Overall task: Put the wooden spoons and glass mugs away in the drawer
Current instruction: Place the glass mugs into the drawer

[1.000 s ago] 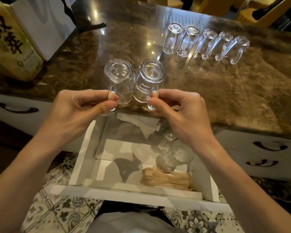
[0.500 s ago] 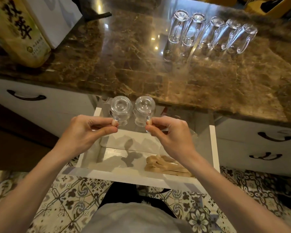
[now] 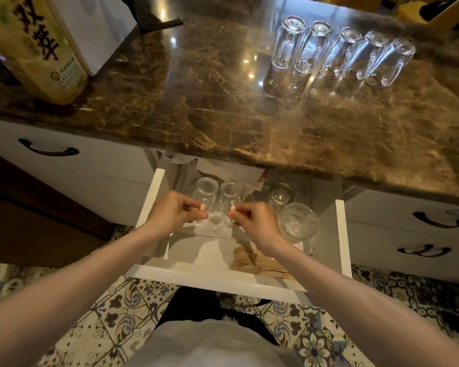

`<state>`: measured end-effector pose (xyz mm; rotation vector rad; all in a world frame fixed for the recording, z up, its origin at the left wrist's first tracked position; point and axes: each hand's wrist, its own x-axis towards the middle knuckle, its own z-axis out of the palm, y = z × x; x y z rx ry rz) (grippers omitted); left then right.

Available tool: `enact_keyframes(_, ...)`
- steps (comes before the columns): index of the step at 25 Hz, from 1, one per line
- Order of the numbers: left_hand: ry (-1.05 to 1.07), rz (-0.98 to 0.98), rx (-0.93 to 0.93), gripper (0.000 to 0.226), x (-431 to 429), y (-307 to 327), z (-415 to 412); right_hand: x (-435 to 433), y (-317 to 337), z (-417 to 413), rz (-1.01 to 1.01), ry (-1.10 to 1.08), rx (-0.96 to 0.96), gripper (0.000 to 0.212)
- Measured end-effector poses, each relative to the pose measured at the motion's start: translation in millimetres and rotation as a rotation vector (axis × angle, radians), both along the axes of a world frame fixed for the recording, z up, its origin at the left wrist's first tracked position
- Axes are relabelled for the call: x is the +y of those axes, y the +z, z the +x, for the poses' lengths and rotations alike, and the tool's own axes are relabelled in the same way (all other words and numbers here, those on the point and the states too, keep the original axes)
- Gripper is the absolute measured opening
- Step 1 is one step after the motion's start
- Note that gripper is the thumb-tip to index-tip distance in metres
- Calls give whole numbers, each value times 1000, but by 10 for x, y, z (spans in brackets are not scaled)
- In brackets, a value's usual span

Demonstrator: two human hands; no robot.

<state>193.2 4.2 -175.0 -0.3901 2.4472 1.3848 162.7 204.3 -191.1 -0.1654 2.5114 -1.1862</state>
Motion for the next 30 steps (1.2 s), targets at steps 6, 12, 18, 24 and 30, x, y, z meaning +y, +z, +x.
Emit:
enact_keyframes(6, 126, 25, -20, 23, 13, -226, -48, -176, -219, -102, 17, -43, 95, 11)
enact_keyframes(12, 284, -34, 52, 23, 107, -284, -129, -338, -301, -173, -113, -163, -39, 11)
enact_keyframes(18, 405, -32, 95, 2, 164, -377, -247, -511, -396, -201, -135, -189, -74, 11)
enact_keyframes(24, 432, -24, 47, 8, 157, -423, -297, -564, -490, -215, -172, -263, -148, 13)
enact_keyframes(30, 426, 198, -160, 22, 166, -340, -394, -578, -428, -300, -220, -290, -351, 10)
